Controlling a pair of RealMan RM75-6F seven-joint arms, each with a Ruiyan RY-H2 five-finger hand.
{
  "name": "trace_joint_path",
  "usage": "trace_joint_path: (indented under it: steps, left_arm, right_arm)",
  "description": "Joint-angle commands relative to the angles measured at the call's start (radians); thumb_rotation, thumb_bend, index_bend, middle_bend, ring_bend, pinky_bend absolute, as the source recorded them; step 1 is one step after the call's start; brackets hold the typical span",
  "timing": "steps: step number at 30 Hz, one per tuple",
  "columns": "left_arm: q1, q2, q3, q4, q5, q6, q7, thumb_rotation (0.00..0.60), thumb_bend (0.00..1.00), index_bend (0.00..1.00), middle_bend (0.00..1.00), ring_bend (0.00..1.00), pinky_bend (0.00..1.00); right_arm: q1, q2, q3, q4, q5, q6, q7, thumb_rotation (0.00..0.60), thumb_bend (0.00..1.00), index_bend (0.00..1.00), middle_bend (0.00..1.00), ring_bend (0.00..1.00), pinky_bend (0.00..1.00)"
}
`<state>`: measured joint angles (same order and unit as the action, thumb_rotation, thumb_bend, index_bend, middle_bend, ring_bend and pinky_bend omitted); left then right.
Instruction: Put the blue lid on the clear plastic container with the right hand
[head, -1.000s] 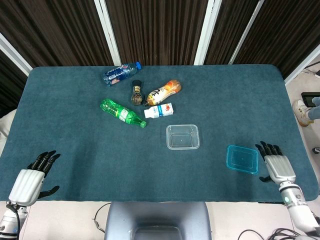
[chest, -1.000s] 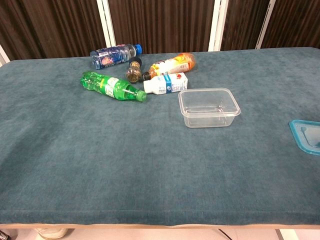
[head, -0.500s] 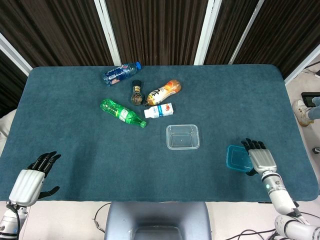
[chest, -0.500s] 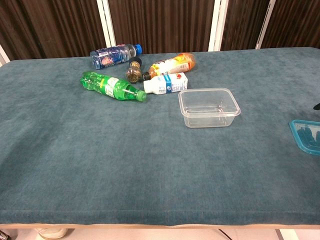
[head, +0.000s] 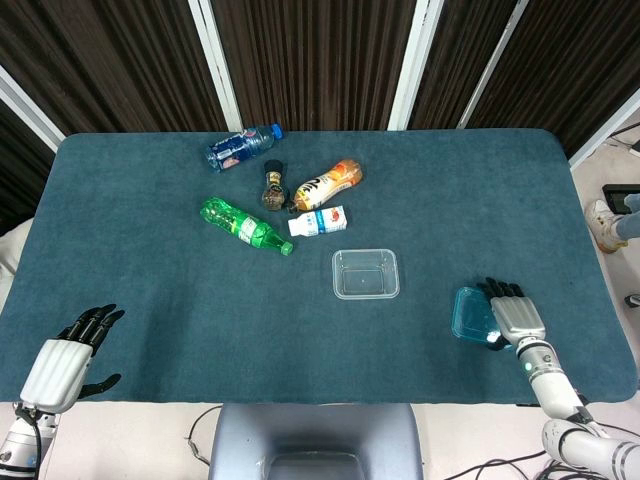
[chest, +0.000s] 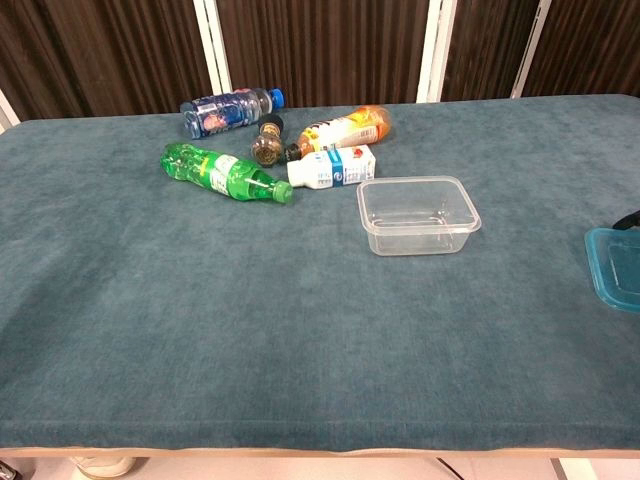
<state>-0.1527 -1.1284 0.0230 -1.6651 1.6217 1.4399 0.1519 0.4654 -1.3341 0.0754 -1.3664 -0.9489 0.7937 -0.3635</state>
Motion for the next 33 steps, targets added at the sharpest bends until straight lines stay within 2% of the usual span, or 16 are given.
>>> trace_joint_path:
  steps: [1, 4, 7, 11, 14, 19, 24, 27, 33]
  left_arm:
    - [0.000, 0.000, 0.000, 0.000, -0.001, 0.000, -0.002, 0.600, 0.33, 0.16, 0.12, 0.14, 0.42]
    - [0.000, 0.001, 0.000, 0.001, -0.002, -0.002, -0.003, 0.600, 0.33, 0.16, 0.12, 0.14, 0.42]
    - [-0.001, 0.001, 0.000, 0.001, -0.002, -0.004, -0.004, 0.600, 0.33, 0.16, 0.12, 0.14, 0.42]
    - [-0.002, 0.001, 0.001, 0.000, -0.001, -0.006, -0.002, 0.600, 0.33, 0.16, 0.12, 0.14, 0.42]
    - [-0.003, 0.001, 0.001, -0.001, -0.003, -0.008, 0.001, 0.600, 0.33, 0.16, 0.12, 0.14, 0.42]
    - [-0.003, 0.001, 0.001, -0.003, -0.006, -0.012, 0.004, 0.600, 0.33, 0.16, 0.12, 0.14, 0.42]
    - [-0.005, 0.001, 0.002, -0.005, -0.009, -0.018, 0.008, 0.600, 0.33, 0.16, 0.12, 0.14, 0.42]
    - [-0.006, 0.001, 0.002, -0.007, -0.010, -0.020, 0.012, 0.600, 0.33, 0.16, 0.12, 0.14, 0.42]
    - [-0.007, 0.001, 0.003, -0.010, -0.012, -0.023, 0.019, 0.600, 0.33, 0.16, 0.12, 0.14, 0.42]
  right_arm:
    - [0.007, -0.009, -0.008, 0.013, -0.003, -0.011, 0.009, 0.600, 0.16, 0.00, 0.01, 0.09, 0.16]
    - [0.007, -0.016, -0.014, 0.022, -0.022, -0.008, 0.025, 0.600, 0.16, 0.04, 0.08, 0.15, 0.20]
    - [0.002, -0.022, -0.018, 0.029, -0.047, 0.010, 0.044, 0.600, 0.19, 0.16, 0.20, 0.25, 0.27]
    - [-0.012, -0.032, -0.018, 0.035, -0.085, 0.054, 0.073, 0.600, 0.36, 0.38, 0.34, 0.43, 0.41]
    - [-0.023, -0.032, -0.013, 0.031, -0.120, 0.090, 0.106, 0.600, 0.40, 0.44, 0.37, 0.48, 0.44]
    - [-0.048, -0.015, -0.004, -0.004, -0.227, 0.184, 0.195, 0.600, 0.40, 0.46, 0.37, 0.48, 0.45]
    - [-0.049, 0.057, -0.010, -0.082, -0.391, 0.222, 0.399, 0.600, 0.40, 0.47, 0.37, 0.48, 0.45]
    - [-0.025, 0.086, -0.007, -0.095, -0.465, 0.227, 0.467, 0.600, 0.40, 0.47, 0.37, 0.48, 0.44]
    - [0.047, 0.084, 0.032, -0.104, -0.505, 0.201, 0.476, 0.600, 0.40, 0.47, 0.37, 0.48, 0.42]
